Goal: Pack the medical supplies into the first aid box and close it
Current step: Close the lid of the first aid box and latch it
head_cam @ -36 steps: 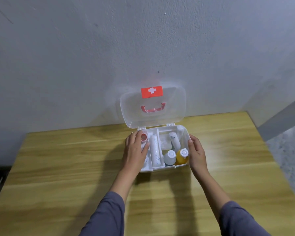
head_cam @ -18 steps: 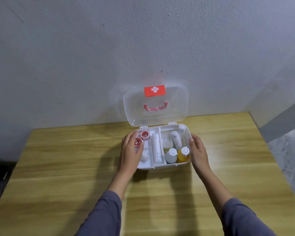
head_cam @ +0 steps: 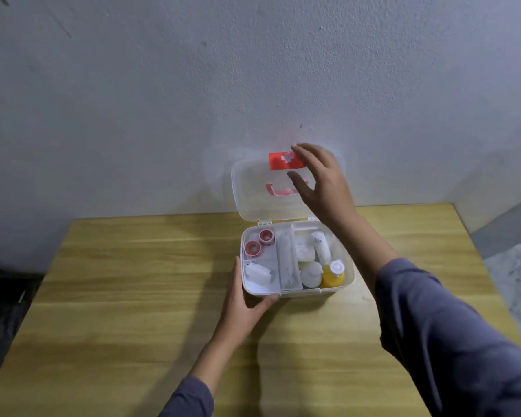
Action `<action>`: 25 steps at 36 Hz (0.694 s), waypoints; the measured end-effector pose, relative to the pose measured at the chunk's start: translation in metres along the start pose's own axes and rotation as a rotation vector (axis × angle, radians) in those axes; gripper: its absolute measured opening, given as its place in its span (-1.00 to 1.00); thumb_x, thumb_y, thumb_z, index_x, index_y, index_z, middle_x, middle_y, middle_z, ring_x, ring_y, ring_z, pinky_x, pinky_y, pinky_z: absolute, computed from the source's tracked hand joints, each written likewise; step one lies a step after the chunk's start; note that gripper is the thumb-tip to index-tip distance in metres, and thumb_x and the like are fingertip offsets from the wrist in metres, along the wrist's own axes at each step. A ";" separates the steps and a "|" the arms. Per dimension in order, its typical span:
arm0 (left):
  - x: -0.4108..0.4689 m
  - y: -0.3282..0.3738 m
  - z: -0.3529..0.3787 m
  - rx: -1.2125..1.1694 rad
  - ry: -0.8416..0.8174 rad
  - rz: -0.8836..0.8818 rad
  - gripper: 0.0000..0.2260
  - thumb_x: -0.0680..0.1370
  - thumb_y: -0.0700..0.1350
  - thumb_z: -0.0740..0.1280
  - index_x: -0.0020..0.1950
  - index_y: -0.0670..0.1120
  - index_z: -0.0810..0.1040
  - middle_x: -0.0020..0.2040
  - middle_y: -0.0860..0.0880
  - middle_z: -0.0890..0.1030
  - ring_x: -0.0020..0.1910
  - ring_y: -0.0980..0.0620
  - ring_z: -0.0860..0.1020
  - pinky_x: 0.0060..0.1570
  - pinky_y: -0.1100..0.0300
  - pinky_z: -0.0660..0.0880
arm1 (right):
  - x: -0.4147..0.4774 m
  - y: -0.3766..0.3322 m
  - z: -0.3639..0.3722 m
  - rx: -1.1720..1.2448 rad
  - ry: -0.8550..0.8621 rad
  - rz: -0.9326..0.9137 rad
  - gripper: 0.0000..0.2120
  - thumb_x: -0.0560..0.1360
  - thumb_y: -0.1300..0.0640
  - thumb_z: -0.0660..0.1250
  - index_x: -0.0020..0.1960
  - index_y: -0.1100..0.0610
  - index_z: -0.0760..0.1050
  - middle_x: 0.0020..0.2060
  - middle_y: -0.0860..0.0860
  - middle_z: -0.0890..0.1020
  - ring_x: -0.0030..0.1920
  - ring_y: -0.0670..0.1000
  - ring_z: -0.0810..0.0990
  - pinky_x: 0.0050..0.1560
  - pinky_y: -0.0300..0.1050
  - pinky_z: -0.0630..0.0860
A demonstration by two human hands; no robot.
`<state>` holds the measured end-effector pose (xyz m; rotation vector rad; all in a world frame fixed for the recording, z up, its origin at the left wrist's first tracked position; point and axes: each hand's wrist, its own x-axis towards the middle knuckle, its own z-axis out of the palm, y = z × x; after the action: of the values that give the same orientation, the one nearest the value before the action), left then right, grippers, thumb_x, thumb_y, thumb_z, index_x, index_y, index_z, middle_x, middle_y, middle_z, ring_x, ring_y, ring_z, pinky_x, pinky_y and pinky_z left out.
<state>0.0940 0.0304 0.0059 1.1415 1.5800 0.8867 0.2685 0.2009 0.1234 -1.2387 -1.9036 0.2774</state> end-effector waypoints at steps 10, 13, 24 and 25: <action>0.010 0.002 -0.004 -0.057 -0.016 0.025 0.02 0.23 0.16 0.58 0.53 0.14 0.04 0.50 0.16 0.25 0.46 0.22 0.22 0.45 -0.02 0.25 | 0.012 0.003 0.002 -0.095 0.086 -0.061 -0.78 0.46 0.13 0.32 0.03 0.19 0.63 -0.04 0.12 0.70 -0.02 0.16 0.61 -0.02 -0.11 0.49; 0.012 0.007 -0.003 -0.095 -0.022 0.046 -0.04 0.23 0.08 0.60 0.51 0.10 0.14 0.45 0.15 0.33 0.41 0.25 0.29 0.42 0.08 0.30 | 0.001 -0.004 -0.007 -0.055 0.144 -0.078 -0.79 0.46 0.13 0.34 0.02 0.20 0.63 -0.07 0.12 0.70 -0.05 0.14 0.61 -0.03 -0.21 0.45; 0.026 0.020 0.004 -0.200 -0.032 0.136 -0.22 0.18 -0.03 0.61 0.33 0.16 0.37 0.25 0.14 0.56 0.28 0.13 0.50 0.18 0.22 0.47 | -0.119 -0.017 -0.024 -0.043 0.148 -0.188 -0.83 0.48 0.20 0.36 0.02 0.23 0.62 -0.10 0.12 0.69 -0.04 0.07 0.55 0.03 -0.16 0.51; 0.028 0.019 0.005 -0.216 -0.033 0.122 -0.23 0.16 -0.03 0.61 0.32 0.15 0.38 0.25 0.10 0.56 0.27 0.09 0.51 0.19 0.17 0.48 | -0.130 -0.017 -0.021 -0.031 0.127 -0.177 -0.83 0.47 0.21 0.36 0.03 0.23 0.62 -0.10 0.11 0.69 -0.04 0.05 0.54 0.02 -0.16 0.51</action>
<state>0.1005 0.0626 0.0147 1.1010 1.3621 1.0853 0.2951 0.0784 0.0794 -1.0729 -1.8984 0.0742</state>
